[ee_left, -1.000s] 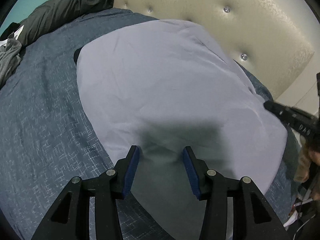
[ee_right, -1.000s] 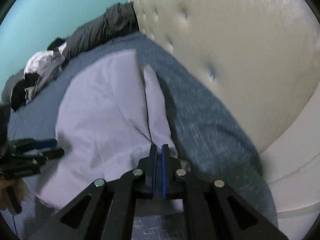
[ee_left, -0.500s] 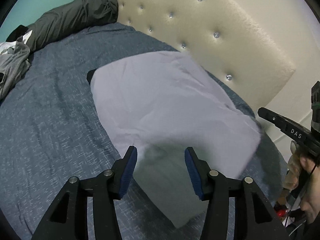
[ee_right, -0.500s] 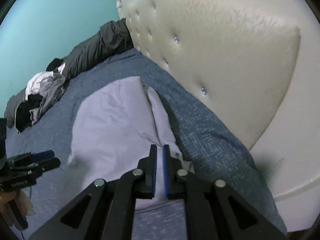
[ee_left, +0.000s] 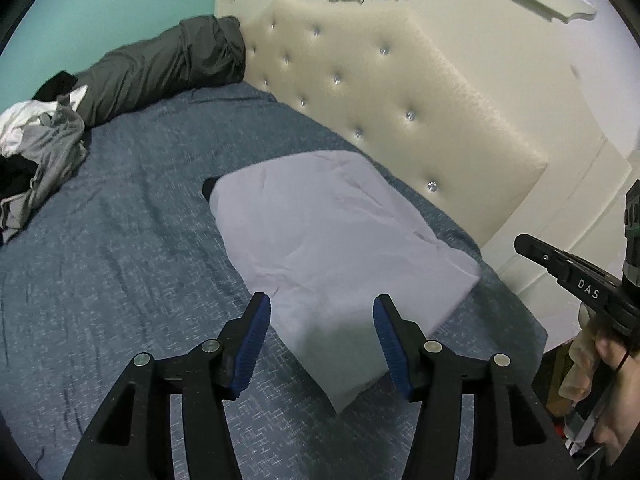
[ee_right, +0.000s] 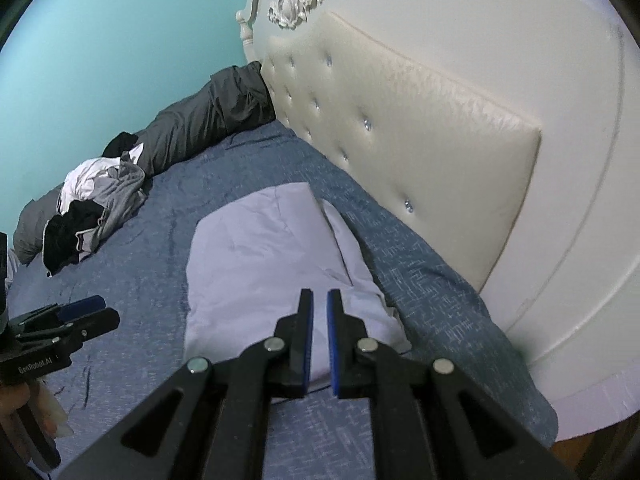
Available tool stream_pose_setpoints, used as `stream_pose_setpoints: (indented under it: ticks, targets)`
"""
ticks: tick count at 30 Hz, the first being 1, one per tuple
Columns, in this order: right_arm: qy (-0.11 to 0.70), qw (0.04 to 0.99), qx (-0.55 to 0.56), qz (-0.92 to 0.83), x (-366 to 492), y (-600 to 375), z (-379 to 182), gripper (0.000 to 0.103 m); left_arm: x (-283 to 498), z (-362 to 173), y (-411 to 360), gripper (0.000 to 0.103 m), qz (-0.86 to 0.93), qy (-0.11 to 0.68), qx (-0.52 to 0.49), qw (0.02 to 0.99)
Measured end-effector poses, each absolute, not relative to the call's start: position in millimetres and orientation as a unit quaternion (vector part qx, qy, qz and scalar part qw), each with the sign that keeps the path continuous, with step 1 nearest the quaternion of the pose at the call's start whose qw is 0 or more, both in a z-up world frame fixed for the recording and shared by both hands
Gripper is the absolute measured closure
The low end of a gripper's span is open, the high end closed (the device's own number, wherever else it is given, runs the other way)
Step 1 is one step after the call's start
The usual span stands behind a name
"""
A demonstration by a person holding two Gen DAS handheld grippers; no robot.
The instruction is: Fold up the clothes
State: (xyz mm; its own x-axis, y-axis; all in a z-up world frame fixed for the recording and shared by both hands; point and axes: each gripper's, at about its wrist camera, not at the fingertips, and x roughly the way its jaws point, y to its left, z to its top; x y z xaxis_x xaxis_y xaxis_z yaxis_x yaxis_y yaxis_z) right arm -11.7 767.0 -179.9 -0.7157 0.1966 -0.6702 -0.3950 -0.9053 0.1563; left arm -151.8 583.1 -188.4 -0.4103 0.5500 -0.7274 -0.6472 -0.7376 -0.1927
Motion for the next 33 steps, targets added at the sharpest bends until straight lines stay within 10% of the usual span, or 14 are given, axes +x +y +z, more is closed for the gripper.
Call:
stream_pose_setpoints:
  ticks: [21, 25, 33]
  targets:
    - [0.133, 0.177, -0.313, 0.924, 45.4, 681.6, -113.0, 0.082, -86.4, -109.5, 515.5, 0.035, 0.862, 0.053, -0.341, 0.372]
    - [0.139, 0.184, -0.302, 0.925, 60.6, 665.7, -102.9, 0.042, -73.2, -97.3, 499.3, 0.032, 0.865, 0.051, -0.332, 0.373]
    - [0.146, 0.192, -0.289, 0.926, 88.7, 637.5, -85.1, 0.031, -51.3, -77.5, 468.4, 0.026, 0.869, 0.047, -0.316, 0.377]
